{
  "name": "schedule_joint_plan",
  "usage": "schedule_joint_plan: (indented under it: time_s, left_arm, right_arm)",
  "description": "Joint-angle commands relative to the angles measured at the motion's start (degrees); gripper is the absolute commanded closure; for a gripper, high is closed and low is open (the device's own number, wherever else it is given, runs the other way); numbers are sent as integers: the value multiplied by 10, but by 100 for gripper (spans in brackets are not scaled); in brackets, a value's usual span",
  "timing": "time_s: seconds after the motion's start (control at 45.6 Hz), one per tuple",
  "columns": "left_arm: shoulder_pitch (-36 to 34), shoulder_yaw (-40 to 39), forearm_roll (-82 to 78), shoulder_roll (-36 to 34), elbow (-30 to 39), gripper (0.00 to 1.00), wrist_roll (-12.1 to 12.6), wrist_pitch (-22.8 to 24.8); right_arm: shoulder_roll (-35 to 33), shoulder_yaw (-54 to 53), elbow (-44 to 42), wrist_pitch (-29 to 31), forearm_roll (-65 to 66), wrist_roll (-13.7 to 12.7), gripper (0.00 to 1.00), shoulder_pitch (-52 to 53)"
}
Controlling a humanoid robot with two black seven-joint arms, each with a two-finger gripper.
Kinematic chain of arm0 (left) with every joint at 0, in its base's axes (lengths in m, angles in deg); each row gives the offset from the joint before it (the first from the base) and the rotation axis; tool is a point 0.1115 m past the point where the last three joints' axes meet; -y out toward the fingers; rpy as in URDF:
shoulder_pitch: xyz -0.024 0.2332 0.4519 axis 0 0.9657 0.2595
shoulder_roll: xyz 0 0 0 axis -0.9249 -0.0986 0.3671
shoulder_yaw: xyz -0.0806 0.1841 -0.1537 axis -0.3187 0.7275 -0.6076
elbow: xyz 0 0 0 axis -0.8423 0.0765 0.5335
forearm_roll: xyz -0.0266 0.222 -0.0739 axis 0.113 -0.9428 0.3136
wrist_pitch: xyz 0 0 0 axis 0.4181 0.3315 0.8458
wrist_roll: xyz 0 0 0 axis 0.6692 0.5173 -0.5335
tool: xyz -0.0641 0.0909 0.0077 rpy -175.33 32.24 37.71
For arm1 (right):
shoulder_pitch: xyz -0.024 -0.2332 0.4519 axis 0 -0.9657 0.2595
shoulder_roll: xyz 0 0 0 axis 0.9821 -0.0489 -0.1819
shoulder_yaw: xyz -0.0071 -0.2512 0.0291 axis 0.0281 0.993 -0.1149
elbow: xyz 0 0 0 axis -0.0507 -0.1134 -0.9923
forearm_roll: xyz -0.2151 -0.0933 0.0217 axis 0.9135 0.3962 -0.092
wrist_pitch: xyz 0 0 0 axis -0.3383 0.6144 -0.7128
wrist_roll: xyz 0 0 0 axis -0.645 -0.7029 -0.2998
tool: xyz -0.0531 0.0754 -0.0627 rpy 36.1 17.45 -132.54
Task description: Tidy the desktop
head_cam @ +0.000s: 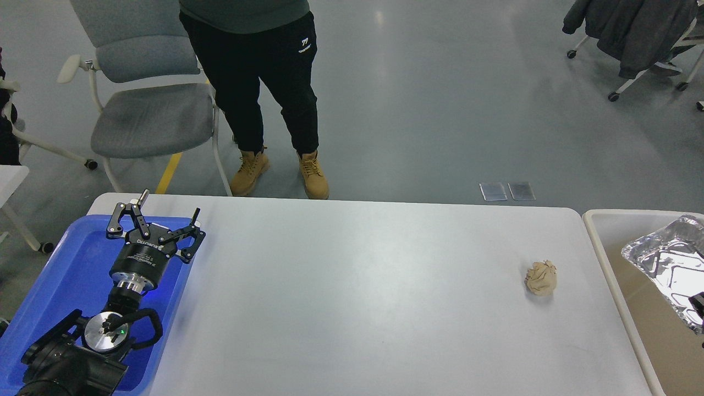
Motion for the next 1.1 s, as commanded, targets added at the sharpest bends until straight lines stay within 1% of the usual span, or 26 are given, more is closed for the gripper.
schedule_joint_plan:
  time_s: [0.0, 0.329, 0.351, 0.461, 0.505, 0.527, 0.571, 0.592, 0.68, 0.834, 0.944, 1.075]
  left_arm:
    - [0, 0, 0, 0, 0, 0, 0, 0]
    - [0, 0, 0, 0, 0, 0, 0, 0]
    - [0, 0, 0, 0, 0, 0, 0, 0]
    - [0, 0, 0, 0, 0, 0, 0, 0]
    - [0, 0, -1, 0, 0, 0, 0, 0]
    - [0, 0, 0, 0, 0, 0, 0, 0]
    - [-1, 0, 0, 0, 0, 0, 0, 0]
    - [0, 0, 0, 0, 0, 0, 0, 0]
    - [0, 0, 0, 0, 0, 0, 0, 0]
    - [0, 0, 0, 0, 0, 0, 0, 0]
    - [0, 0, 0, 0, 0, 0, 0, 0]
    - [0, 0, 0, 0, 0, 0, 0, 0]
  right_arm:
    - [11, -10, -1, -12, 0, 0, 100, -13]
    - [9, -11, -1, -12, 0, 0, 100, -12]
    - [9, -10, -1, -13, 0, -1, 98, -12]
    - [6, -10, 0, -14, 0, 0, 56, -10]
    - [5, -9, 0, -15, 0, 0, 41, -8]
    - [5, -9, 0, -18, 0, 0, 32, -8]
    - [4, -9, 0, -25, 0, 0, 10, -6]
    - [4, -9, 1, -28, 0, 0, 2, -4]
    - [-3, -9, 8, -28, 0, -1, 0, 15]
    - [-49, -8, 34, -25, 0, -2, 0, 58]
    - [-89, -8, 92, -25, 0, -2, 0, 97]
    - [-164, -1, 174, -25, 0, -3, 0, 159]
